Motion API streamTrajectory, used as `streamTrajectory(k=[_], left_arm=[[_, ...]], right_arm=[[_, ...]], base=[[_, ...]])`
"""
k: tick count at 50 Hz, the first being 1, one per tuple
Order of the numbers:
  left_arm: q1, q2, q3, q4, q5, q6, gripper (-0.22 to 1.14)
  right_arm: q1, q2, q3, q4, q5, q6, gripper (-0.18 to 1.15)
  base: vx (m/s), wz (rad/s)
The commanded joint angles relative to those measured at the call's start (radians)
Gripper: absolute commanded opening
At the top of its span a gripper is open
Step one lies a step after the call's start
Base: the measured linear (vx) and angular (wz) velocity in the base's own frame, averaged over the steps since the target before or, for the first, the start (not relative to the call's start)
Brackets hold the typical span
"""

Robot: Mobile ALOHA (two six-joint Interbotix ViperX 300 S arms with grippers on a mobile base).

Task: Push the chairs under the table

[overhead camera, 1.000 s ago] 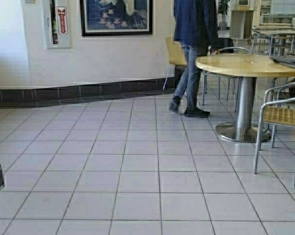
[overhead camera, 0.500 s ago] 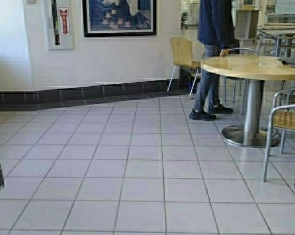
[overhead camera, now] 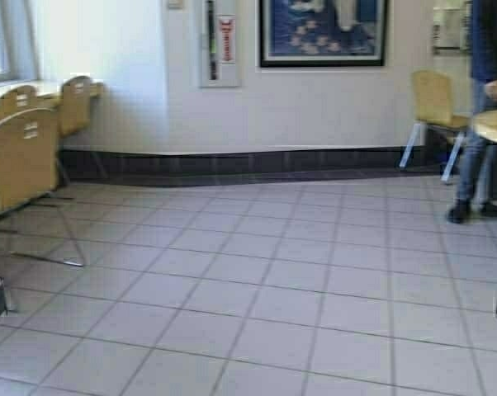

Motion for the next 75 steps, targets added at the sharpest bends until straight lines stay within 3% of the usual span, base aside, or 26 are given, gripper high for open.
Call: streamTrajectory(k=[1,75], left_arm=[[0.003,0.003,-0.012,0.000,-0.003,-0.002,0.02],[0.002,0.009,0.021,0.000,-0.003,-0.146,0.02]], right_arm=[[0.002,0.005,-0.014,0.003,-0.009,0.000,0.04],[0.023,-0.087,0.029,0.014,0.060,0.002,0.04]], base=[[0.33,0.51],[0.33,0.56]])
